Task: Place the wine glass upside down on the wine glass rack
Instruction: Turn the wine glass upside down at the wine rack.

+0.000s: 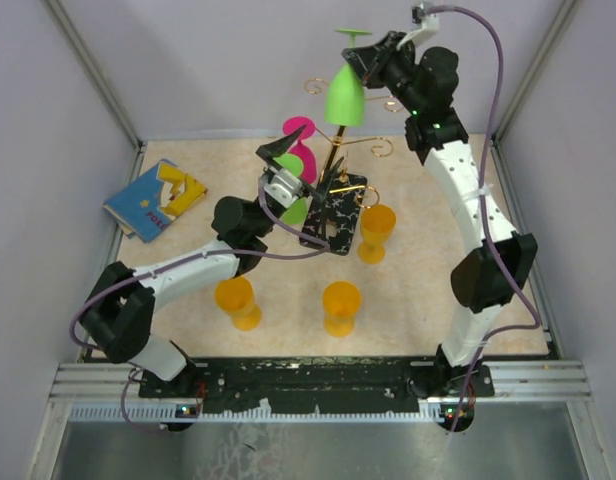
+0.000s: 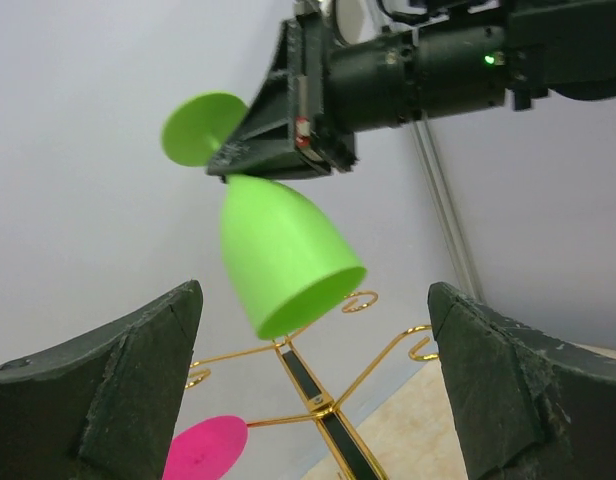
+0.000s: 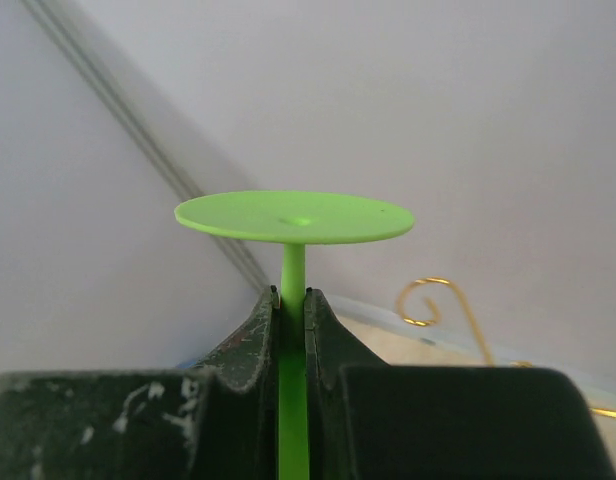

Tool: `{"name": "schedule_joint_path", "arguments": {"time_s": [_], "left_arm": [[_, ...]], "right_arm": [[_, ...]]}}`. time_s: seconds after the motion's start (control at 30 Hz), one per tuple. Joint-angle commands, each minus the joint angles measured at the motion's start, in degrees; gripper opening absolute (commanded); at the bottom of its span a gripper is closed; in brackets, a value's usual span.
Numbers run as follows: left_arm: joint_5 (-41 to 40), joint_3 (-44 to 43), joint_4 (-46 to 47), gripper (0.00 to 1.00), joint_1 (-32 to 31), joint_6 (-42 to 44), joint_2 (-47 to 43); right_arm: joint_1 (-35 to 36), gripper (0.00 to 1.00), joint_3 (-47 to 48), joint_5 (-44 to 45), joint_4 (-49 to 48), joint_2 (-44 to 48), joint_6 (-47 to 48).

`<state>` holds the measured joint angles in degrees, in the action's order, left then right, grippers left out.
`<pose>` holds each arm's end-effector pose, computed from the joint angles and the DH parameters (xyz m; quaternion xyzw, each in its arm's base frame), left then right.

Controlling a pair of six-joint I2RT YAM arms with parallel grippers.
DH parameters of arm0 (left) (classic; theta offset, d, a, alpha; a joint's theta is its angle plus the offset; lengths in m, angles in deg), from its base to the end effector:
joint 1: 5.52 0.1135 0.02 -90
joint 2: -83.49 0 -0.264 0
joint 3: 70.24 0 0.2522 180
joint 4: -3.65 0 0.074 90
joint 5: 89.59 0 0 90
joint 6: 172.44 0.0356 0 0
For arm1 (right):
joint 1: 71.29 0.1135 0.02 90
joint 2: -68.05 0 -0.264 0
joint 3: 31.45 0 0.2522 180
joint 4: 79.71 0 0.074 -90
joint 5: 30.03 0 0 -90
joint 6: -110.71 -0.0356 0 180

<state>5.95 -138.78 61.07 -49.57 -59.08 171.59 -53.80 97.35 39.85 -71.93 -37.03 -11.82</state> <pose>0.2386 -0.2356 0.3601 0.2797 0.3411 -0.1820 0.8788 0.3996 0.1388 0.4994 -0.0606 0.6061 0.4277 0.6679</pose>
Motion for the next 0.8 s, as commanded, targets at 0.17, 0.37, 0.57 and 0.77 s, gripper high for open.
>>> {"name": "schedule_joint_path", "arguments": {"time_s": [0.17, 0.37, 0.57, 0.77], "left_arm": [[-1.1, -17.1, -23.2, 0.99, 3.1, -6.1, -1.7], [-1.1, -23.7, -30.9, 0.99, 7.0, -7.6, -1.2], [-3.7, -23.7, -31.4, 0.99, 8.7, -4.6, -1.8], [-5.5, -22.5, -31.5, 0.99, 10.5, -5.5, -3.2]], "right_arm": [[-7.4, 0.0, -16.8, 17.5, -2.3, 17.5, 20.7], [-12.1, 0.0, -29.5, 21.8, -5.1, 23.4, 26.6], [-15.2, 0.0, -42.6, 19.1, -18.5, 25.5, 30.8], [-15.2, 0.0, -56.0, 12.8, -40.4, 24.5, 32.6]]}}
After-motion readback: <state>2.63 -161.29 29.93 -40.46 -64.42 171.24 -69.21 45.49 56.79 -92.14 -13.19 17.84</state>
